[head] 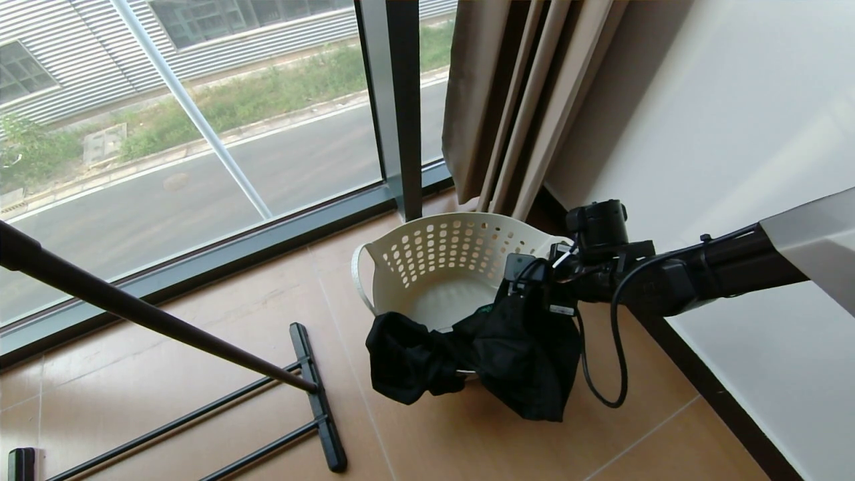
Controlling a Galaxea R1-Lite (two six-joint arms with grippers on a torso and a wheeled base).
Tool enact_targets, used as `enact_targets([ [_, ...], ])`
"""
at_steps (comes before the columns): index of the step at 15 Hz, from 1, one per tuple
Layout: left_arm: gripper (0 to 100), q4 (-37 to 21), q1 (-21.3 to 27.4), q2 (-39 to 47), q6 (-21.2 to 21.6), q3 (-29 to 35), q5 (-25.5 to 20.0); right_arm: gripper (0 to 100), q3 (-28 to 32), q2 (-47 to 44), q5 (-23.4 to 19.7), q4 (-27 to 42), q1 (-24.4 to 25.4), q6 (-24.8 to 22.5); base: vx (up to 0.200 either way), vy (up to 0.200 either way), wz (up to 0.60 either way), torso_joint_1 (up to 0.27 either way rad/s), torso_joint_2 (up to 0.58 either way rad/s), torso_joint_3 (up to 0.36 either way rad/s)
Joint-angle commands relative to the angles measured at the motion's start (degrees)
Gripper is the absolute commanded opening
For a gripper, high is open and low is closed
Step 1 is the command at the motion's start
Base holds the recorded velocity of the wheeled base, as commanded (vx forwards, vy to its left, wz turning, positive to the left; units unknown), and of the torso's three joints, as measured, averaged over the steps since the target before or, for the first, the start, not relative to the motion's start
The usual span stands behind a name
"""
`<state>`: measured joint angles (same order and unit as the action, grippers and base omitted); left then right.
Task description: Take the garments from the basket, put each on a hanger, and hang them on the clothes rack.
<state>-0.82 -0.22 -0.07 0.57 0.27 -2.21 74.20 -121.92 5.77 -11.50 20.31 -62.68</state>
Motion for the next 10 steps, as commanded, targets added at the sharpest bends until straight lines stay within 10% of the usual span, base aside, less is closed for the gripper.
enact_targets([
  [1,100,0.03,0.04,0.07,-0.05,0.00,0.01,0,-3.89,6.34,0.03,0.25,1.66,2.65,0.000,0.000,0.00,0.000,0.00,0.000],
  [5,100,-0.06,0.04,0.07,-0.05,0.00,0.01,0,-17.60,28.05,10.41,0.42,13.88,11.53,0.000,0.000,0.00,0.000,0.00,0.000],
  [10,100,-0.06,0.13,0.07,0.04,0.00,-0.17,0,-25.42,38.95,11.11,-0.28,16.34,22.43,0.000,0.000,0.00,0.000,0.00,0.000],
])
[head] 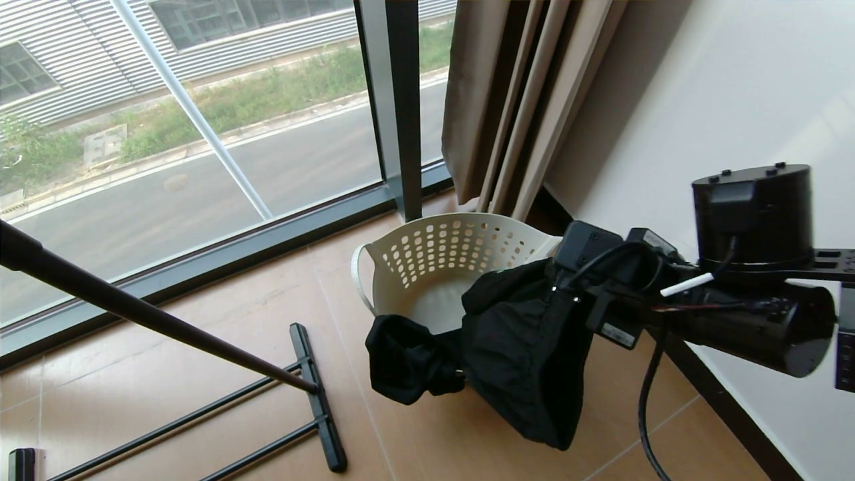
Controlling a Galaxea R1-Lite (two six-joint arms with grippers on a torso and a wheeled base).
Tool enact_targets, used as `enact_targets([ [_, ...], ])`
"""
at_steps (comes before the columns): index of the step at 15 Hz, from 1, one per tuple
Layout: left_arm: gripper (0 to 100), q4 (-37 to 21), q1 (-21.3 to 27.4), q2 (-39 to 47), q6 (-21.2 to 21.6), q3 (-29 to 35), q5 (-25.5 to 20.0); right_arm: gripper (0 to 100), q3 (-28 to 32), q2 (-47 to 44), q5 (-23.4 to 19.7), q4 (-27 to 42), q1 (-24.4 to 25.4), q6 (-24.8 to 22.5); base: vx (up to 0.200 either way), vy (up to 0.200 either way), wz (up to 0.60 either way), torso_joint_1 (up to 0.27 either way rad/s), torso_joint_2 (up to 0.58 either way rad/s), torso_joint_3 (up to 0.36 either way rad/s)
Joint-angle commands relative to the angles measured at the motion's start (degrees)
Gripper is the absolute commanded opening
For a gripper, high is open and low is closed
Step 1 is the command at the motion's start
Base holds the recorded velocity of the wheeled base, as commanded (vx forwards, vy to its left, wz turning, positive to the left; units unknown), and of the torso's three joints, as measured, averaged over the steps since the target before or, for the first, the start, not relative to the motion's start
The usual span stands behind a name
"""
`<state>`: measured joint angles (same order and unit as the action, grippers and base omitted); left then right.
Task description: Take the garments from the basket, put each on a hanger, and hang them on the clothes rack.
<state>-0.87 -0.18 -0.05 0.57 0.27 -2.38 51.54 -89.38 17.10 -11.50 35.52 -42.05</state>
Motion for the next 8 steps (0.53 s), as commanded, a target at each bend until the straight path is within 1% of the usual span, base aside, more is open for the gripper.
enact_targets([
  [1,100,-0.01,0.09,0.05,0.04,0.00,0.00,0,-2.76,6.41,-0.23,-0.28,1.13,1.79,0.000,0.000,0.00,0.000,0.00,0.000],
  [2,100,-0.19,0.18,0.05,0.04,0.08,-0.08,0,-6.28,7.73,-4.54,-0.55,1.21,7.33,0.000,0.000,0.00,0.000,0.00,0.000],
  [3,100,-0.19,0.09,0.05,0.04,0.08,-0.08,0,-8.04,8.43,-6.38,-0.72,1.21,9.17,0.000,0.000,0.00,0.000,0.00,0.000],
  [4,100,-0.10,0.18,0.05,-0.05,0.08,-0.08,0,-10.58,9.84,-8.05,-2.92,1.21,14.10,0.000,0.000,0.00,-0.002,0.00,0.076],
  [5,100,-0.19,0.18,0.05,0.04,0.08,-0.08,0,-11.20,9.66,-8.75,-5.20,1.21,18.93,0.000,0.000,0.00,0.002,0.01,0.129],
  [7,100,-0.19,0.18,0.05,0.04,0.08,-0.08,0,-10.85,8.79,-9.11,-7.49,1.21,25.26,0.000,0.000,0.00,-0.002,0.00,0.176],
  [8,100,-0.19,0.09,0.05,0.04,0.08,-0.08,0,-9.97,8.35,-9.02,-7.40,1.30,25.17,0.000,0.000,0.00,0.002,0.00,0.183],
])
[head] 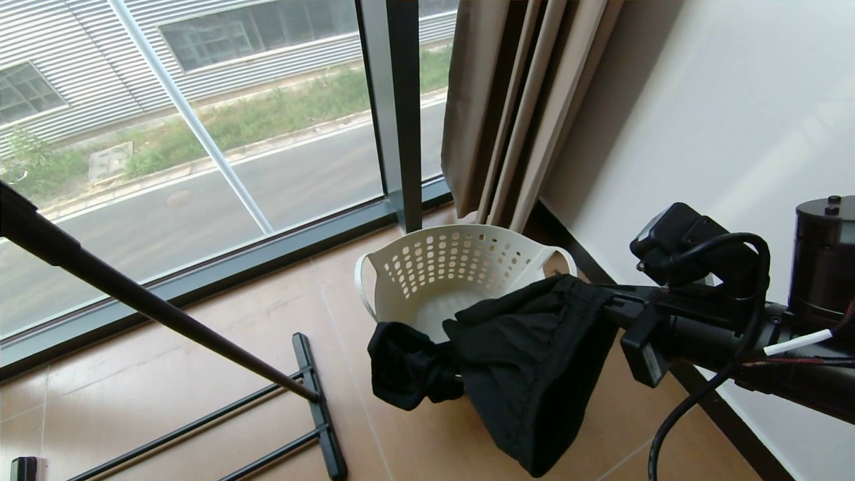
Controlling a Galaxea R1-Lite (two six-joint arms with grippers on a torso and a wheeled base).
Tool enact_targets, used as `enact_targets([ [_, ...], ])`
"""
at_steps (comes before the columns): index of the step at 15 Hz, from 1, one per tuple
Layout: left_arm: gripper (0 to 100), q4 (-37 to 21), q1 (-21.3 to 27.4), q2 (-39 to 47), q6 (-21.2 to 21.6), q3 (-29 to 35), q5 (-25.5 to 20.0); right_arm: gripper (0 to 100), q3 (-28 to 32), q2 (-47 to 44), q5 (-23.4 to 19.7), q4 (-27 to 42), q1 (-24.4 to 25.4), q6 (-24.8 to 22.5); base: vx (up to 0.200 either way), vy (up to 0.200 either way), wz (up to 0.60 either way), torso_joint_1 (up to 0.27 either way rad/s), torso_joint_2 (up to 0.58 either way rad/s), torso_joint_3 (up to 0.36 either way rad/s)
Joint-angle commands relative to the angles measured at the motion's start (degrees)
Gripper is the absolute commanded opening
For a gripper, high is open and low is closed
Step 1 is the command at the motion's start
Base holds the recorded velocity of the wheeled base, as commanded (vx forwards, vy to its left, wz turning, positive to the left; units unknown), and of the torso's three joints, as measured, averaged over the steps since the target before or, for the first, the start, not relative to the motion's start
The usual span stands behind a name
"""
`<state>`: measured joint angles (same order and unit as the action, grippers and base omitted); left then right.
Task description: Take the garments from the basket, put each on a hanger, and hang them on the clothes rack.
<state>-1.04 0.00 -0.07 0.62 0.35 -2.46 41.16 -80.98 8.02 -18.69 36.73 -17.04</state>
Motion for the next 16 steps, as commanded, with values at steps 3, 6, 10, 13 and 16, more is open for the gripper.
enact_targets([
  [3,100,-0.02,-0.18,0.07,0.08,0.00,-0.09,0,0.59,-1.64,-0.20,-0.12,0.54,0.08,0.000,0.000,0.00,0.002,-0.02,0.177],
  [6,100,-0.02,-0.18,0.07,0.35,0.00,-0.17,0,0.33,-2.07,-0.02,-0.12,0.54,-0.01,0.000,0.000,0.00,0.045,-0.30,-0.058],
  [10,100,-0.02,-0.18,0.07,0.35,0.00,-0.44,0,0.24,-1.90,-0.02,-0.21,0.54,-0.01,0.000,0.000,0.00,0.106,-0.43,-0.132],
  [13,100,-0.02,-0.18,0.07,0.35,0.00,-0.35,0,0.15,-1.55,-0.02,-0.21,0.36,-0.01,0.000,0.000,0.00,0.137,-0.47,-0.132],
  [16,100,-0.02,-0.18,0.07,0.35,0.00,-0.35,0,-0.29,-1.37,-0.02,-0.21,0.27,-0.01,0.000,0.000,0.00,0.167,-0.48,-0.123],
])
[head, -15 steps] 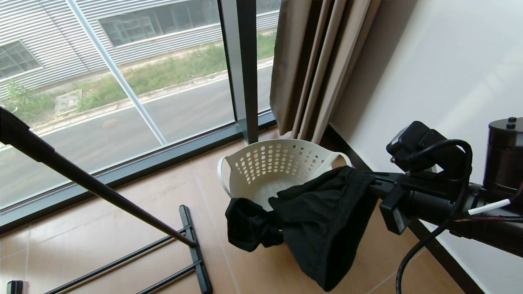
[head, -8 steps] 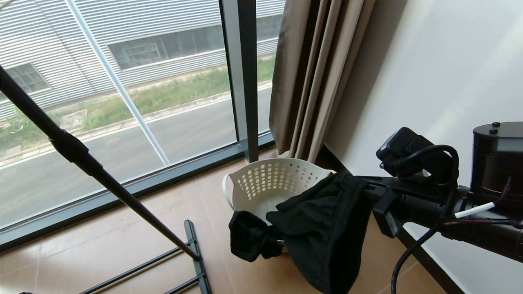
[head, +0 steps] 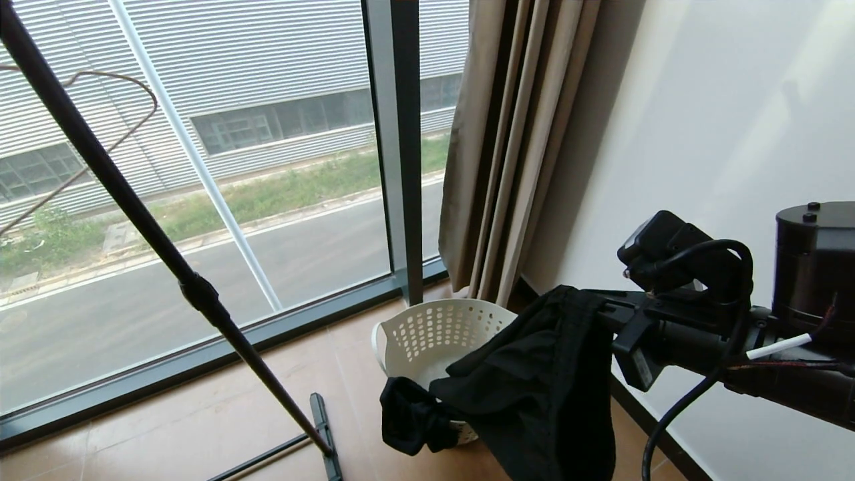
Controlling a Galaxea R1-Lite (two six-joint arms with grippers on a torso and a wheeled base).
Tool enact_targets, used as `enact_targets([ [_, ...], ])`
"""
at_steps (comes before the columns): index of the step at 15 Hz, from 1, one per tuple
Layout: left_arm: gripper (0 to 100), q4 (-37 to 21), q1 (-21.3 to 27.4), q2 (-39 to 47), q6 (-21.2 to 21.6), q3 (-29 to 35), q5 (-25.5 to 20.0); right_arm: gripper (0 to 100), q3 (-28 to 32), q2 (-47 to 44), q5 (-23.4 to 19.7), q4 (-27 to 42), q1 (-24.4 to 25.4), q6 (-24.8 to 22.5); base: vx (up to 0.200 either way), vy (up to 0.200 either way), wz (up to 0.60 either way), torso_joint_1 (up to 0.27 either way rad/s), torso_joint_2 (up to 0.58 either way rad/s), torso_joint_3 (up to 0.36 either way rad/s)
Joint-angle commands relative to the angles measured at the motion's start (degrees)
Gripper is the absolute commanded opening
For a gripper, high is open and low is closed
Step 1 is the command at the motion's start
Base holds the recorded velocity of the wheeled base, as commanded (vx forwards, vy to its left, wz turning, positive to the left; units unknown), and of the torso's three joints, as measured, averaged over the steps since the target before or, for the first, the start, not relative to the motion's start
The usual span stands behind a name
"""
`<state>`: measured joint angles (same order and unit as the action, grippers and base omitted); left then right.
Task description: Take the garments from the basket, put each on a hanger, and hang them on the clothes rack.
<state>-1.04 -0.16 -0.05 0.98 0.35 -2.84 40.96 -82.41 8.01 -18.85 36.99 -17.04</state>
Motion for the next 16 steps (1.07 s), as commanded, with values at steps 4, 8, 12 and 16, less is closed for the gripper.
enact_targets([
  [4,100,-0.02,-0.02,0.05,-0.01,0.00,0.03,0,-0.88,1.37,-0.01,-0.05,0.02,-0.01,0.000,0.000,0.00,0.188,-0.50,-0.111],
  [8,100,-0.02,-0.02,0.05,-0.01,0.00,0.03,0,-1.76,2.69,-0.01,-0.05,0.02,-0.01,0.000,0.000,0.00,0.209,-0.54,-0.119],
  [12,100,-0.02,-0.02,0.05,-0.01,0.00,-0.06,0,-2.20,3.66,-0.01,-0.05,0.10,-0.01,0.000,0.000,0.00,0.238,-0.56,-0.133],
  [16,100,0.16,-0.02,0.05,0.52,-0.09,-0.06,0,-2.64,3.75,-0.01,-0.05,0.10,-0.01,0.000,0.000,0.00,0.253,-0.58,-0.154],
])
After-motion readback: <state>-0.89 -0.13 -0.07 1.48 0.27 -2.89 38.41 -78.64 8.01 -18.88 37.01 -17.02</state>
